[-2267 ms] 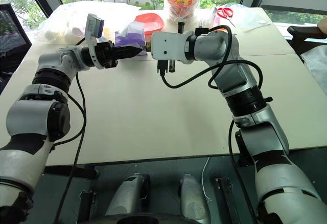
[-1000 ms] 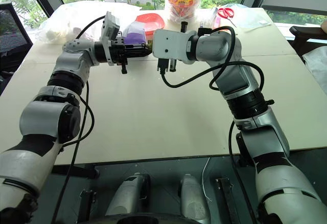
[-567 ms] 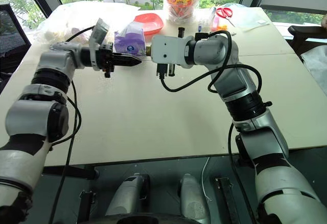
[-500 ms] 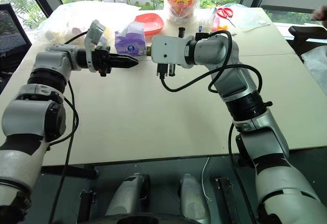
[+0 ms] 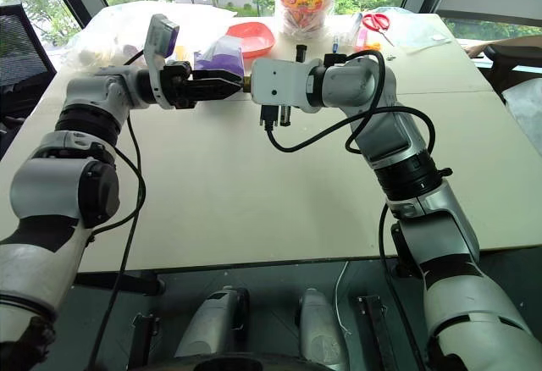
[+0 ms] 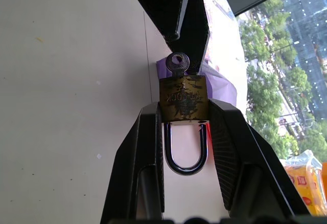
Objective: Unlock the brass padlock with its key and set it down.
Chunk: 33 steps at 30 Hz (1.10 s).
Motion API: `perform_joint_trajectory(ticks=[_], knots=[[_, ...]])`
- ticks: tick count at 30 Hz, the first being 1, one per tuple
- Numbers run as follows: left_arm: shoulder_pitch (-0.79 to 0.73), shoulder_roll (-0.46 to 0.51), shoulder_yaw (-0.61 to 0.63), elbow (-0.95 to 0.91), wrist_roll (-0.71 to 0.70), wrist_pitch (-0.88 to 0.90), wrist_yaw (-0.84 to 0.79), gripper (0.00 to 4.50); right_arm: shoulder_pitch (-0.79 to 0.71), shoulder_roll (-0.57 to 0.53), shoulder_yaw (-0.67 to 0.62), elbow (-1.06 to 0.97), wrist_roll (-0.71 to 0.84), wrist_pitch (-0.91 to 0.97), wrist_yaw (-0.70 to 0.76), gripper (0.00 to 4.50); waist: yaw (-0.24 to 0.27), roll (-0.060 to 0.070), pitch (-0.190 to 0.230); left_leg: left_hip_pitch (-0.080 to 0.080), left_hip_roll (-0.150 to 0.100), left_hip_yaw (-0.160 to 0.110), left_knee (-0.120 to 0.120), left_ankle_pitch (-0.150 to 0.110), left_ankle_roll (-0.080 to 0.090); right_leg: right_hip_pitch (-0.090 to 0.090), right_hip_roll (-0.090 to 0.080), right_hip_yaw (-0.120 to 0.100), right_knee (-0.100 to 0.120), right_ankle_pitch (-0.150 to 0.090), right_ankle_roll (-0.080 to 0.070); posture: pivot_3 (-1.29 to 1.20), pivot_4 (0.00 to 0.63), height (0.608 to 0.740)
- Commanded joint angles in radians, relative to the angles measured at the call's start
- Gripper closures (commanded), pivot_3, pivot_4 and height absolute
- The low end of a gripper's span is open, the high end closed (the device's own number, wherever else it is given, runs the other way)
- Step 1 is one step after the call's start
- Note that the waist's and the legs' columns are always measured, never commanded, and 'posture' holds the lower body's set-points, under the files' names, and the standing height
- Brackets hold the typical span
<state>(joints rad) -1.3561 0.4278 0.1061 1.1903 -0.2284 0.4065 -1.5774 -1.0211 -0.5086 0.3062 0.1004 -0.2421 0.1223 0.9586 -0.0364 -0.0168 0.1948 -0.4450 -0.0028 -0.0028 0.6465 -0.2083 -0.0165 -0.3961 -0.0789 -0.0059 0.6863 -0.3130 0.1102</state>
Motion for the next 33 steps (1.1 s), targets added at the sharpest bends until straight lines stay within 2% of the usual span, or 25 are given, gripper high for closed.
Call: perform_joint_trajectory(ticks=[1,4,5,7,12,13,24,31,32,33], knots=[[-0.041,-0.011,0.026,0.008,-0.015,-0.012,0.020,1.60,-0.023,0.000,-0.013,-0.055,0.007,-0.005,-0.008,3.81,-0.001,0.000,0.000,0.000,0.000,0.000,0.000,0.000,0.000,0.000,0.000,0.000,0.000,0.000,0.000,0.00,0.150,0.740],[-0.049,-0.026,0.030,0.018,-0.013,-0.011,0.027,1.60,-0.023,0.003,-0.013,-0.061,0.006,0.001,-0.011,3.81,-0.004,0.000,0.000,0.000,0.000,0.000,0.000,0.000,0.000,0.000,0.000,0.000,0.000,0.000,0.000,0.00,0.150,0.740],[-0.051,-0.032,0.029,0.022,-0.011,-0.013,0.031,1.84,-0.022,0.003,-0.014,-0.064,0.005,0.003,-0.013,3.81,-0.004,0.000,0.000,0.000,0.000,0.000,0.000,0.000,0.000,0.000,0.000,0.000,0.000,0.000,0.000,0.00,0.150,0.740],[-0.053,-0.036,0.029,0.028,-0.010,-0.012,0.035,2.38,-0.021,0.005,-0.014,-0.067,0.004,0.006,-0.015,3.81,-0.004,0.000,0.000,0.000,0.000,0.000,0.000,0.000,0.000,0.000,0.000,0.000,0.000,0.000,0.000,0.00,0.150,0.740],[-0.063,-0.038,0.041,0.034,-0.017,-0.003,0.036,4.28,-0.018,0.005,-0.015,-0.074,0.001,0.014,-0.017,3.81,-0.004,0.000,0.000,0.000,0.000,0.000,0.000,0.000,0.000,0.000,0.000,0.000,0.000,0.000,0.000,0.00,0.150,0.740],[-0.063,-0.038,0.042,0.035,-0.015,-0.003,0.035,4.47,-0.017,0.004,-0.015,-0.075,0.001,0.014,-0.018,3.81,-0.004,0.000,0.000,0.000,0.000,0.000,0.000,0.000,0.000,0.000,0.000,0.000,0.000,0.000,0.000,0.00,0.150,0.740],[-0.040,-0.010,0.026,0.030,0.010,-0.014,-0.004,4.47,-0.015,0.006,-0.021,-0.065,0.003,0.019,-0.022,3.81,-0.003,0.000,0.000,0.000,0.000,0.000,0.000,0.000,0.000,0.000,0.000,0.000,0.000,0.000,0.000,0.00,0.150,0.740],[-0.034,-0.009,0.026,0.025,0.013,-0.014,-0.016,4.50,0.004,-0.031,-0.057,-0.107,0.009,0.090,-0.025,0.31,-0.002,0.000,0.000,0.000,0.000,0.000,0.000,0.000,0.000,0.000,0.000,0.000,0.000,0.000,0.000,0.00,0.150,0.740],[-0.033,-0.008,0.026,0.025,0.014,-0.015,-0.017,4.50,0.017,-0.049,-0.079,-0.133,0.024,0.133,-0.014,0.07,0.000,0.000,0.000,0.000,0.000,0.000,0.000,0.000,0.000,0.000,0.000,0.000,0.000,0.000,0.000,0.00,0.150,0.740],[-0.033,-0.005,0.027,0.026,0.015,-0.015,-0.021,4.50,0.035,-0.055,-0.126,-0.176,0.069,0.232,-0.004,0.07,0.003,0.000,0.000,0.000,0.000,0.000,0.000,0.000,0.000,0.000,0.000,0.000,0.000,0.000,0.000,0.00,0.150,0.740]])
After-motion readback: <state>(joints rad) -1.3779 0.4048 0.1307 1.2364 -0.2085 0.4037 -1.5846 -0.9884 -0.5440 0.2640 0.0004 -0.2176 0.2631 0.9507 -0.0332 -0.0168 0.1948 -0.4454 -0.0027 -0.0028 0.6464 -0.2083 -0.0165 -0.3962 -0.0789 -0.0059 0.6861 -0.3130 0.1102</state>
